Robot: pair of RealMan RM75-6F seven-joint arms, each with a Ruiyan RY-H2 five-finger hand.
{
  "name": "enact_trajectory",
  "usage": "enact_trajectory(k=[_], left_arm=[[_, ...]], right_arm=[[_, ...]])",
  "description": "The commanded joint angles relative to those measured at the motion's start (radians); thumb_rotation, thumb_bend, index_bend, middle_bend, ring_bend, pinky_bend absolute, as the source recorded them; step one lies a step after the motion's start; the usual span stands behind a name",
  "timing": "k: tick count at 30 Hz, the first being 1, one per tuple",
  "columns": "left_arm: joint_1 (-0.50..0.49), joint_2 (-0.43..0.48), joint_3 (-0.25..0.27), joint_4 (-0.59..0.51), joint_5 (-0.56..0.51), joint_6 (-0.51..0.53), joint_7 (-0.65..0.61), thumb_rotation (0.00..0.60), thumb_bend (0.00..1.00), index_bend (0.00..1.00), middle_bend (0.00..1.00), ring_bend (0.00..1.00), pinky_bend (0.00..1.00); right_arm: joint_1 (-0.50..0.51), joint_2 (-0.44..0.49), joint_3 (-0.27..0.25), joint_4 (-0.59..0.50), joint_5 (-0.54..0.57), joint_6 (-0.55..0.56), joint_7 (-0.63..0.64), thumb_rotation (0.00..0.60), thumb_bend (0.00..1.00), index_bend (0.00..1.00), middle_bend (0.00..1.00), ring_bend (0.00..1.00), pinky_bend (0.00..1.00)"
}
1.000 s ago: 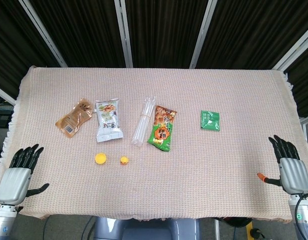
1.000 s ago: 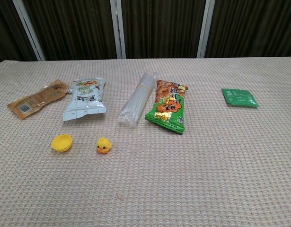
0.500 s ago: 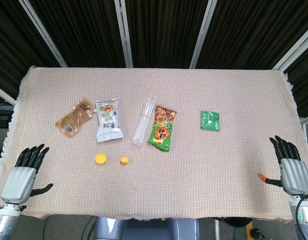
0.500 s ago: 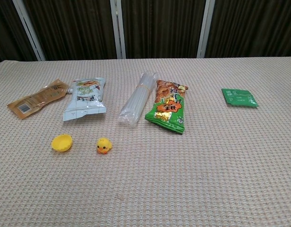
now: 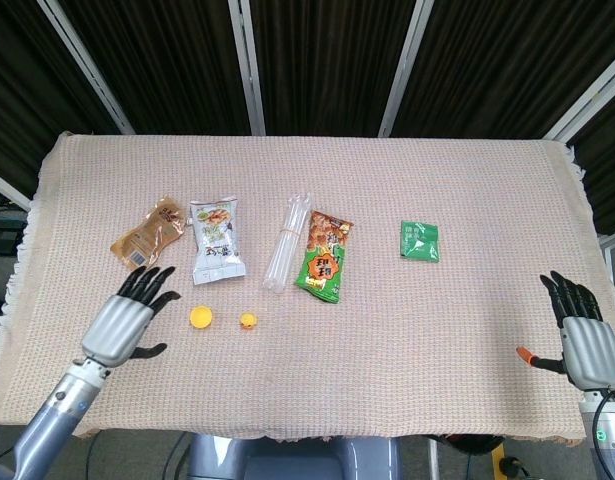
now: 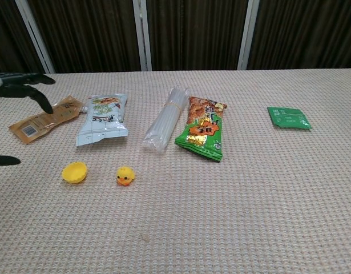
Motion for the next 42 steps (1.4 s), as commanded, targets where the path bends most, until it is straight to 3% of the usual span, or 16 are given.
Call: enact_trajectory(k=[1,9,20,31,42], left_arm=[[-0.093,-0.078,-0.054,0.028,-0.088,-0.099,0.052,0.600,0.17,0.33,0.00,0.00,0.01],[-0.202,-0.220,-0.085,0.123,-0.231,-0.186,0.187,0.600,0.23,0.37,0.00,0.00,0.02],[-0.293,-0.360,-0.062,0.217,-0.424,-0.201,0.356,0.600,0.23,0.34,0.00,0.00,0.01],[-0.340,-0.427,-0.051,0.262,-0.507,-0.183,0.383,0.600,0.32,0.38,0.00,0.00,0.01],[-0.365,-0.431,-0.030,0.273,-0.549,-0.163,0.393,0.600,0.38,0.39,0.00,0.00,0.02]], right_arm=[[0.001,0.000,0.001,0.001,0.001,-0.002,0.003,0.600,0.02,0.00,0.00,0.00,0.00],[0.000,0.003,0.000,-0.001,-0.002,-0.002,0.016,0.600,0.02,0.00,0.00,0.00,0.00],[0.000,0.007,0.003,-0.003,0.003,-0.008,0.034,0.600,0.02,0.00,0.00,0.00,0.00],[-0.001,0.009,0.005,-0.006,0.003,-0.005,0.042,0.600,0.02,0.00,0.00,0.00,0.00],[-0.002,0.008,0.006,-0.006,0.003,-0.001,0.044,0.600,0.02,0.00,0.00,0.00,0.00]])
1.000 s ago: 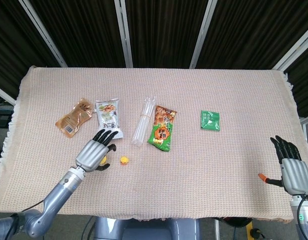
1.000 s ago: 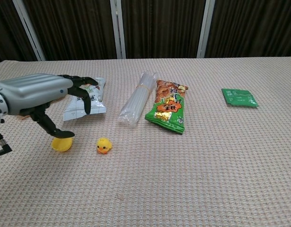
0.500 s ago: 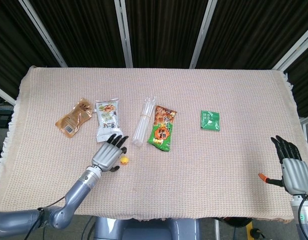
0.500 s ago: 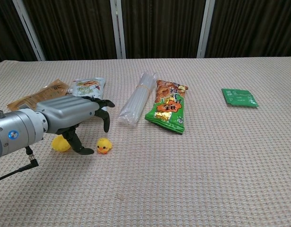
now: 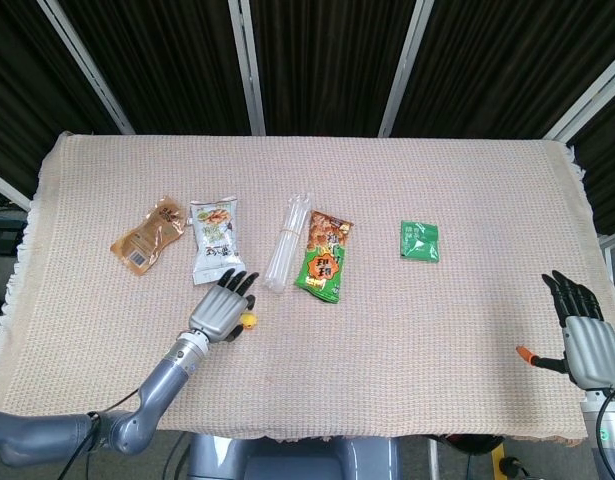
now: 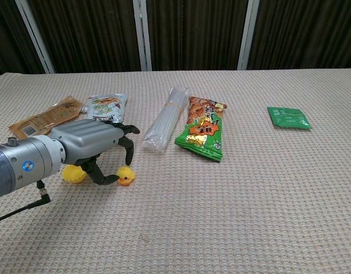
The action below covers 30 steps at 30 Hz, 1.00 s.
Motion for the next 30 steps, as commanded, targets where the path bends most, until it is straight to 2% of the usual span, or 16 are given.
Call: enact_trajectory(k=[1,11,19,24,30], left_arm=[[-0.004,-0.004,0.005,0.002,-0.008,0.005,-0.003,0.600,0.38,0.39,0.00,0.00,0.02],[-0.021,-0.020,0.024,0.013,-0.028,0.018,-0.004,0.600,0.38,0.38,0.00,0.00,0.01],[-0.028,-0.029,0.038,0.023,-0.035,0.032,-0.014,0.600,0.40,0.56,0.00,0.00,0.01],[-0.025,-0.023,0.035,0.009,-0.022,0.049,-0.036,0.600,0.40,0.56,0.00,0.00,0.01],[-0.013,0.040,0.025,-0.071,0.039,0.091,-0.078,0.600,0.40,0.57,0.00,0.00,0.00]], right_arm=[[0.000,-0.001,0.001,0.001,-0.001,0.002,0.000,0.600,0.02,0.00,0.00,0.00,0.00],[-0.002,-0.004,0.002,0.004,-0.005,0.010,0.004,0.600,0.02,0.00,0.00,0.00,0.00],[-0.004,-0.005,0.003,0.005,-0.009,0.015,0.010,0.600,0.02,0.00,0.00,0.00,0.00],[-0.004,-0.004,0.003,0.006,-0.011,0.017,0.012,0.600,0.02,0.00,0.00,0.00,0.00],[-0.005,-0.004,0.003,0.009,-0.011,0.018,0.012,0.600,0.02,0.00,0.00,0.00,0.00]])
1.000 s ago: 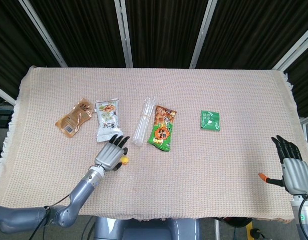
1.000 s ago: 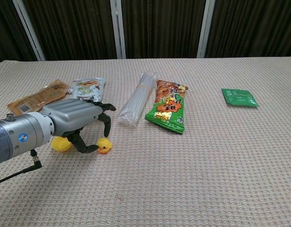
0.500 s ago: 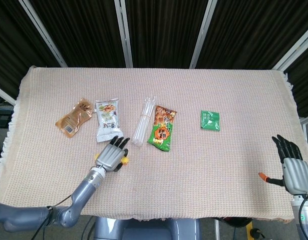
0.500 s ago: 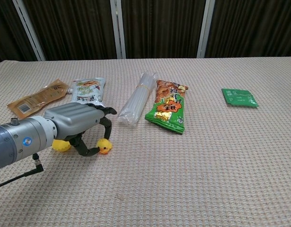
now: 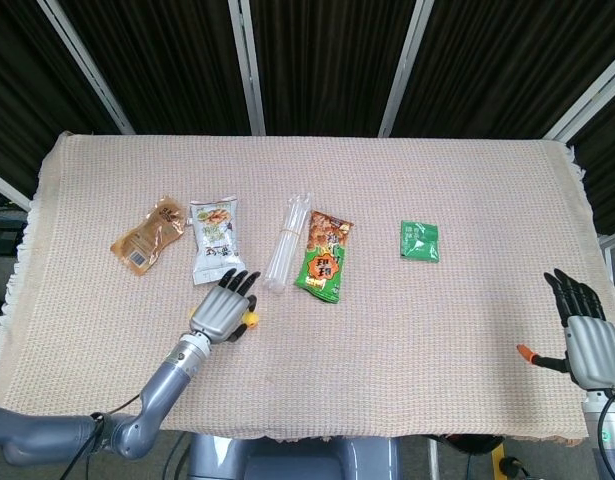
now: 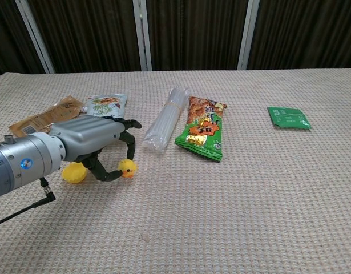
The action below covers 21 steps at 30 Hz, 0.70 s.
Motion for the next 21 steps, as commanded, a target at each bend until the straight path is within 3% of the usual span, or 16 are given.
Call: enact_trajectory(k=[1,10,21], left_arm=[[0.010,0.045,-0.005,-0.048,0.035,0.026,-0.024,0.600,0.40,0.57,0.00,0.00,0.00],[0.051,0.192,0.024,-0.117,0.060,0.048,-0.076,0.600,0.40,0.57,0.00,0.00,0.00],[0.091,0.244,0.074,-0.080,0.068,0.029,-0.144,0.600,0.40,0.57,0.00,0.00,0.00]], right_arm=[[0.000,0.000,0.000,0.000,-0.001,0.001,-0.001,0.600,0.02,0.00,0.00,0.00,0.00],[-0.002,-0.001,-0.003,-0.003,-0.002,0.002,-0.009,0.600,0.02,0.00,0.00,0.00,0.00],[-0.001,-0.003,-0.002,-0.005,0.000,0.001,-0.020,0.600,0.02,0.00,0.00,0.00,0.00]])
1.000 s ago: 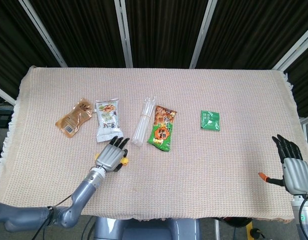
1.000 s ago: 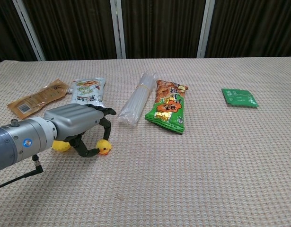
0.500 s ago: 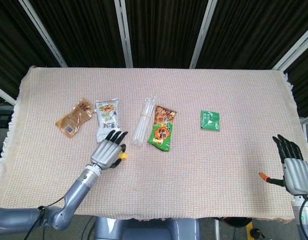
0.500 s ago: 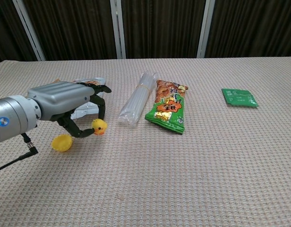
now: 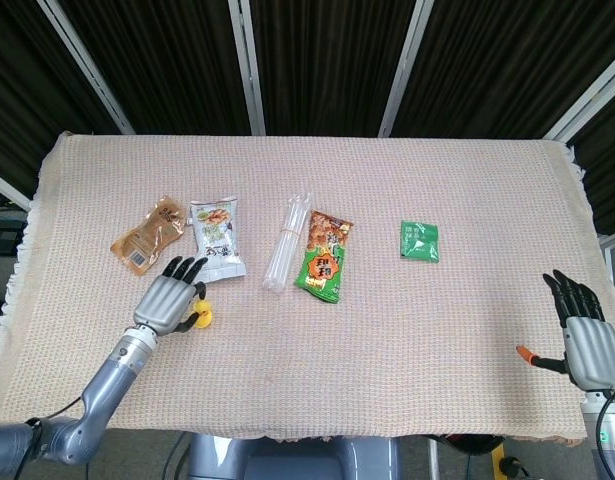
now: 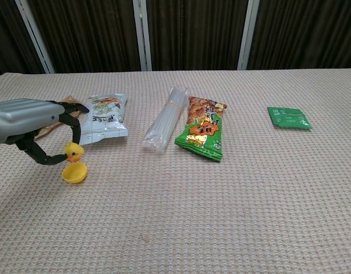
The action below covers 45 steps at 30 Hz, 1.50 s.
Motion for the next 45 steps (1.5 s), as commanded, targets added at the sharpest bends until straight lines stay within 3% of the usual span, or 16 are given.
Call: enact_trajectory(k=[1,22,32,35,40,45], left_arm=[[0.008,0.003,0.014,0.011,0.011,-0.003,-0.007,0.600,0.40,0.57,0.00,0.00,0.00],[0.004,-0.064,0.026,0.070,-0.004,-0.024,0.003,0.600,0.40,0.55,0.00,0.00,0.00],[-0.003,-0.053,0.029,0.061,-0.033,-0.025,0.042,0.600,0.40,0.53,0.00,0.00,0.00],[-0.004,-0.050,0.030,0.059,-0.038,-0.024,0.046,0.600,0.39,0.48,0.00,0.00,0.00],[-0.003,-0.049,0.032,0.055,-0.034,-0.022,0.046,0.600,0.35,0.26,0.00,0.00,0.00],[-0.006,-0.042,0.034,0.045,-0.042,-0.022,0.057,0.600,0.34,0.19,0.00,0.00,0.00]], right_arm=[[0.000,-0.001,0.001,0.000,-0.001,0.002,-0.001,0.600,0.02,0.00,0.00,0.00,0.00],[0.000,0.000,0.002,0.001,-0.002,0.003,0.004,0.600,0.02,0.00,0.00,0.00,0.00],[-0.001,-0.001,0.004,0.002,-0.004,0.008,0.008,0.600,0.02,0.00,0.00,0.00,0.00],[0.000,-0.001,0.004,0.003,-0.003,0.007,0.008,0.600,0.02,0.00,0.00,0.00,0.00],[-0.003,-0.003,0.004,0.003,-0.009,0.015,0.011,0.600,0.02,0.00,0.00,0.00,0.00],[-0.003,-0.005,0.005,0.005,-0.011,0.016,0.013,0.600,0.02,0.00,0.00,0.00,0.00]])
